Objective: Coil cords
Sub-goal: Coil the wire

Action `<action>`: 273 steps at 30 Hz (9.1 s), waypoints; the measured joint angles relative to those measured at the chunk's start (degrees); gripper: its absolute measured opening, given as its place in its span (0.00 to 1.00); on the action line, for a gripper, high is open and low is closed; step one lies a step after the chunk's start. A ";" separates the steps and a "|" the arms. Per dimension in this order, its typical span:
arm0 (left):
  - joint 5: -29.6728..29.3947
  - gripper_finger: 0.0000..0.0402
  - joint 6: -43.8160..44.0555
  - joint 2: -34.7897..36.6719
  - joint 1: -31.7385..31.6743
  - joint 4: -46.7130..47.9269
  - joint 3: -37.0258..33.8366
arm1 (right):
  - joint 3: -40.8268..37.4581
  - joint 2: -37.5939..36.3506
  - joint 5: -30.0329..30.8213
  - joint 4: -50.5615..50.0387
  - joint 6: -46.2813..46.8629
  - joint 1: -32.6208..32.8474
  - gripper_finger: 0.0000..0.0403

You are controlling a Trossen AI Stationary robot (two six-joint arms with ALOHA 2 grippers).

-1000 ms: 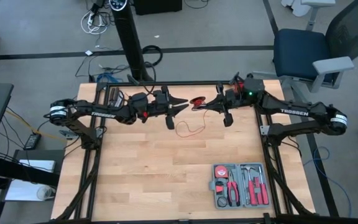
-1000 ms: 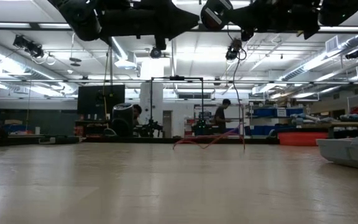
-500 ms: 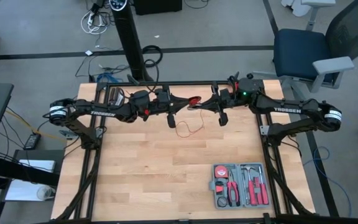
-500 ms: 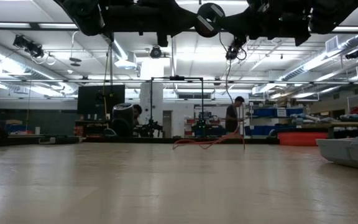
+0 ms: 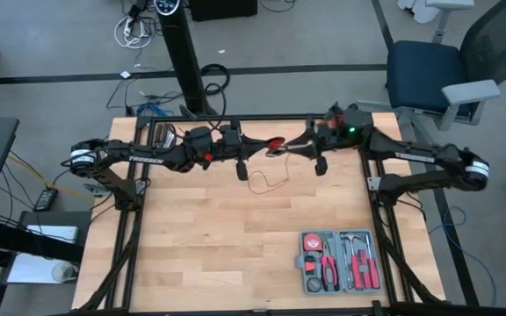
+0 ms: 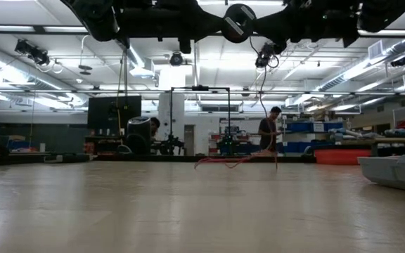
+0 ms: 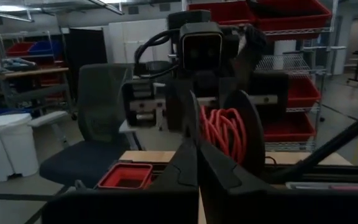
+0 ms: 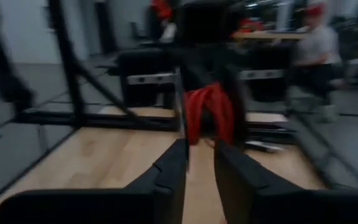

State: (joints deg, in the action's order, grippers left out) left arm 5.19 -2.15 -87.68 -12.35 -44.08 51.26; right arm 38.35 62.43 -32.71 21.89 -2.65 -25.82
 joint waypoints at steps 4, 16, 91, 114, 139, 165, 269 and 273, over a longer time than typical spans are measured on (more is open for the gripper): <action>-0.34 0.00 -0.22 0.00 -0.49 -0.21 0.05 | 0.02 -6.83 6.08 -6.99 -2.51 -2.69 0.24; -7.03 0.00 1.27 0.00 -3.01 -5.25 0.05 | 0.00 -7.61 34.09 -21.21 -5.08 5.36 0.24; -16.54 0.00 -7.04 -1.67 -3.00 3.19 -0.03 | 35.01 20.42 62.89 -37.54 -16.95 22.66 0.00; -1.42 0.00 -6.45 1.11 -3.55 30.91 11.22 | 32.45 16.66 61.81 -56.82 -7.64 20.90 0.08; -2.89 0.00 1.10 1.16 -4.59 13.05 4.67 | 5.32 9.49 68.52 -32.63 -10.41 28.33 0.15; -5.31 0.00 19.21 1.11 -6.04 8.65 4.64 | 8.24 9.61 81.41 -26.43 -35.45 34.37 0.22; -11.21 0.00 -1.12 -1.77 -5.40 14.06 4.64 | 29.85 19.75 69.89 -30.53 -20.72 22.77 0.00; -10.83 0.00 -3.97 -1.62 -5.52 18.77 5.88 | 30.21 17.57 70.70 -36.88 -18.42 22.69 0.00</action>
State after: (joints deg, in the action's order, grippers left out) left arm -5.64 -6.12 -89.30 -17.87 -25.30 57.14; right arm 68.55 80.00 38.00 -14.99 -21.07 -3.13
